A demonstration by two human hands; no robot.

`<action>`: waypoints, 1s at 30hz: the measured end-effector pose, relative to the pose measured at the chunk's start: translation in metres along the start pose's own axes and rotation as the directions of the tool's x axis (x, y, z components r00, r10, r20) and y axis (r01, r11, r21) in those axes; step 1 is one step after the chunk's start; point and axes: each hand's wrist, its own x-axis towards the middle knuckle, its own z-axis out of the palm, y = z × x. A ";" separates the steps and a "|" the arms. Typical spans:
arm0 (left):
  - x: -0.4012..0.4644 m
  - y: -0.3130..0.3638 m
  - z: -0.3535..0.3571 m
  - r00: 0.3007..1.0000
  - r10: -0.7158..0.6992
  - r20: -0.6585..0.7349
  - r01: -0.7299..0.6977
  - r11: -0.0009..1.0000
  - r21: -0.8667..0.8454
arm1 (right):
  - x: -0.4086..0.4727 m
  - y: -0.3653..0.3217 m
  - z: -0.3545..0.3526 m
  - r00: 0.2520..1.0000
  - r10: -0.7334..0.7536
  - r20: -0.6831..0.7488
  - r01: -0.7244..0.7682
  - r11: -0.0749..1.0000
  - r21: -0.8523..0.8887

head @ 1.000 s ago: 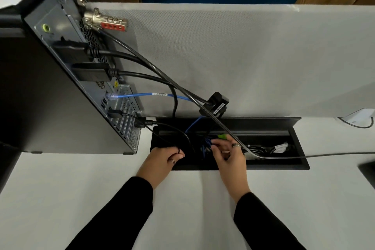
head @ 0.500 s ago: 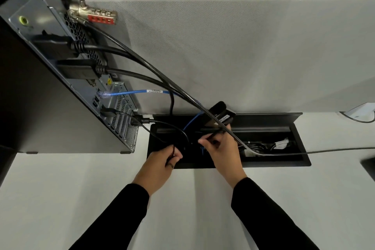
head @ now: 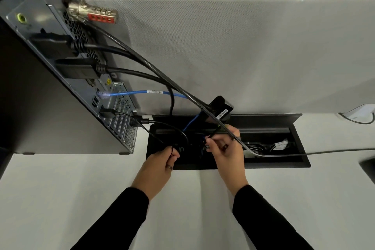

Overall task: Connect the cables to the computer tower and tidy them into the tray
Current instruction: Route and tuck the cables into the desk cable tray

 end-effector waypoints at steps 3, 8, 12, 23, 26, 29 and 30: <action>0.002 0.002 -0.001 1.000 -0.025 0.018 0.026 0.998 -0.062 | 0.003 -0.003 0.007 0.997 0.001 0.074 0.009 0.990 -0.139; 0.014 0.010 0.003 0.990 -0.129 0.060 0.134 0.987 -0.090 | 0.010 -0.003 0.018 0.980 -0.041 0.192 0.115 0.913 -0.390; 0.028 0.016 0.002 0.964 -0.179 0.195 0.184 0.983 -0.004 | 0.008 0.001 0.023 0.977 0.009 0.212 0.085 0.899 -0.429; 0.037 0.016 0.003 0.935 -0.195 0.296 0.172 0.980 0.100 | 0.002 -0.033 0.011 0.988 -0.140 0.062 0.149 0.968 -0.202; 0.039 0.013 0.001 0.918 -0.235 0.319 0.227 0.972 0.063 | 0.009 -0.031 0.014 0.982 -0.152 0.115 0.176 0.954 -0.245; 0.039 0.011 -0.001 0.920 -0.240 0.309 0.268 0.962 -0.048 | 0.013 -0.028 0.022 0.980 -0.107 0.168 0.143 0.965 -0.219; 0.038 0.010 -0.002 0.924 -0.247 0.293 0.284 0.954 -0.091 | 0.014 -0.027 0.027 0.982 -0.083 0.170 0.119 0.970 -0.210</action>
